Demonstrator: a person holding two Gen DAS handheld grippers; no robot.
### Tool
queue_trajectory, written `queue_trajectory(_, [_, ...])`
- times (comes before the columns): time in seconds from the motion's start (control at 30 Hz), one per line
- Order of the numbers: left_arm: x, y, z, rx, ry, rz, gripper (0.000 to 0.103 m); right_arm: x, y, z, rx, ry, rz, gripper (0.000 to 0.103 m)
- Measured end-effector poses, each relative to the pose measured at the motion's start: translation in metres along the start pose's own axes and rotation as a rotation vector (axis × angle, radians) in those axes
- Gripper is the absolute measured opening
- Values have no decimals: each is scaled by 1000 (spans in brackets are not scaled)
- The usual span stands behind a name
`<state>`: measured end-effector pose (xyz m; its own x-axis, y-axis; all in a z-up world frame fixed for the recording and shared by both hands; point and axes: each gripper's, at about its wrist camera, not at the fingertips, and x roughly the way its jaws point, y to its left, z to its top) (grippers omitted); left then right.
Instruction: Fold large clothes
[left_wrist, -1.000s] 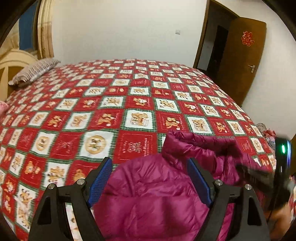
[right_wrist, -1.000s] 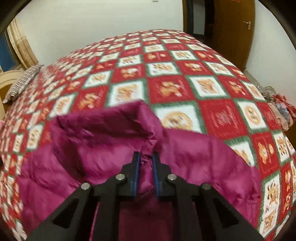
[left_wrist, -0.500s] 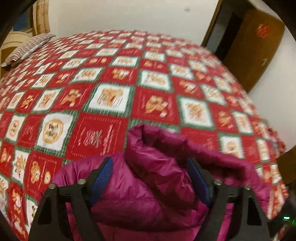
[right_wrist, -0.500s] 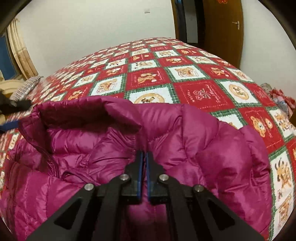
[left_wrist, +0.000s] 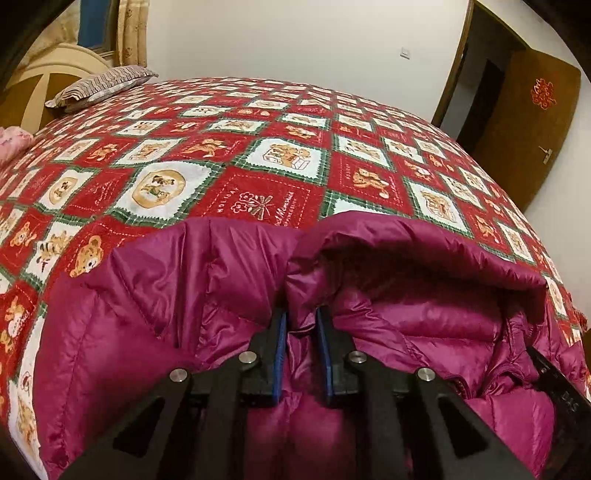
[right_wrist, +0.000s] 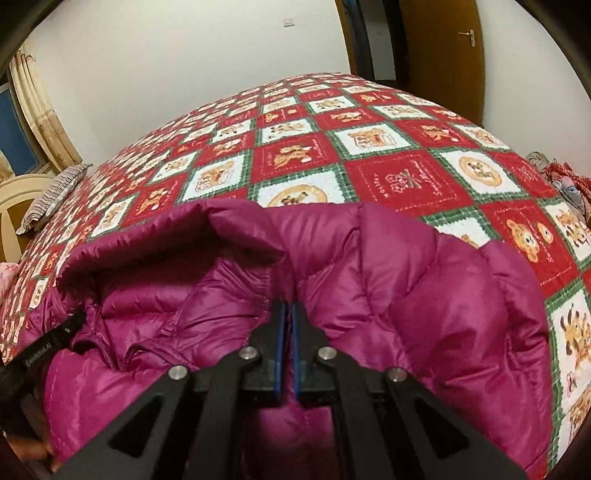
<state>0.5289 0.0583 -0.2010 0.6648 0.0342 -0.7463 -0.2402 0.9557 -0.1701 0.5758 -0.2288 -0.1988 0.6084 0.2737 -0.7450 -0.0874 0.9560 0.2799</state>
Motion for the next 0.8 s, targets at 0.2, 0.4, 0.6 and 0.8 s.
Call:
queue_trajectory(0.2, [0,3,1,-22,-8,-28,18,-58,5,20,17,-176,-81,15])
queue_trajectory(0.4, [2,1,1,-11,-4,-27,18,-26,41,74,32,-111,-7,15])
queue_trajectory(0.6, [-38,2,5,79,-17,21,19,31,41,31,-62,98,-6,11])
queue_trajectory(0.8, [-93,-11,50,34,-191,-78,74,29,36,17,-125,35,20,11])
